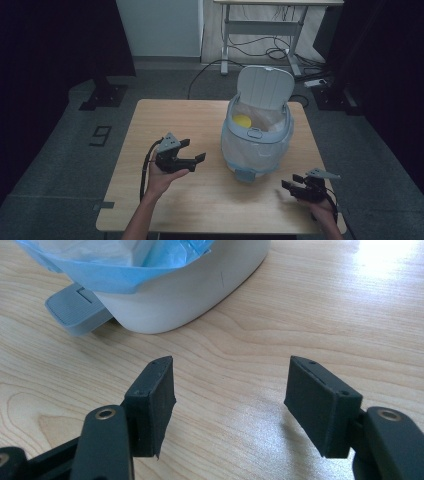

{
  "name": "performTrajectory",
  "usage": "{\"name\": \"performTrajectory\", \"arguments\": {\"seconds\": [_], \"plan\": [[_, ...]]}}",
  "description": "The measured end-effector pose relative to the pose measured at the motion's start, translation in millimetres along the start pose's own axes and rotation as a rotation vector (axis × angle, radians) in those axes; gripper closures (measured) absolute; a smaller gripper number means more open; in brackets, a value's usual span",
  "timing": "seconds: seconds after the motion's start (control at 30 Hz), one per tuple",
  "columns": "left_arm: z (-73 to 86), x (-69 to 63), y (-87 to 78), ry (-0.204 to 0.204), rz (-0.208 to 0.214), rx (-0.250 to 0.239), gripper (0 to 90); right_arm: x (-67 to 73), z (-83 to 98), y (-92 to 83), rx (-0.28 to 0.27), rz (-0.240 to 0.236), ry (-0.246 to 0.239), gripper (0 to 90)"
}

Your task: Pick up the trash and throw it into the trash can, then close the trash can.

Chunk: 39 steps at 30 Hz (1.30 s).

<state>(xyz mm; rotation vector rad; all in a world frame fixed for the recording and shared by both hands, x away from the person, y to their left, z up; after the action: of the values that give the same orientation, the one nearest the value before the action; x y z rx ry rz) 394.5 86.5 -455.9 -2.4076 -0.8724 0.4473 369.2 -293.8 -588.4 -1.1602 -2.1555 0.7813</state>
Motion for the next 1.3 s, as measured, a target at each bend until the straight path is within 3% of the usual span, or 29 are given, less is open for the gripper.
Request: {"name": "performTrajectory", "arguments": {"seconds": [0.27,0.7,0.97,1.3], "plan": [[27.1,4.6,14.7,0.001,-0.028,0.064,19.3,1.6,-1.1,-1.0,-0.011,-0.001,-0.011,36.0],[39.0,6.1,17.6,-0.015,-0.015,0.070,19.5,7.1,-12.3,-15.9,-0.072,-0.004,-0.014,35.5],[49.6,10.8,21.6,-0.037,-0.018,0.088,19.6,21.8,-33.9,-40.9,-0.126,-0.014,-0.060,34.0],[54.5,15.4,21.5,-0.070,-0.003,0.087,20.1,28.0,-70.1,-86.6,-0.229,-0.042,-0.047,33.3]]}}
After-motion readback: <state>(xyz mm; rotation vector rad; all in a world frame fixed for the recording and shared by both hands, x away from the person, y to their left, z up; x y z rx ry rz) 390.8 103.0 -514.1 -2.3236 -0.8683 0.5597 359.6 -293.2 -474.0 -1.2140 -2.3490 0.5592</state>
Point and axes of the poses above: each handheld gripper's, and its own axes: y roughly forward along the jaws, z roughly out of its underside, x roughly to its left, the point moved 8 cm from there along y, roughly forward along the jaws, and after that the axes turned 12 degrees about x, right-handed, at the moved point
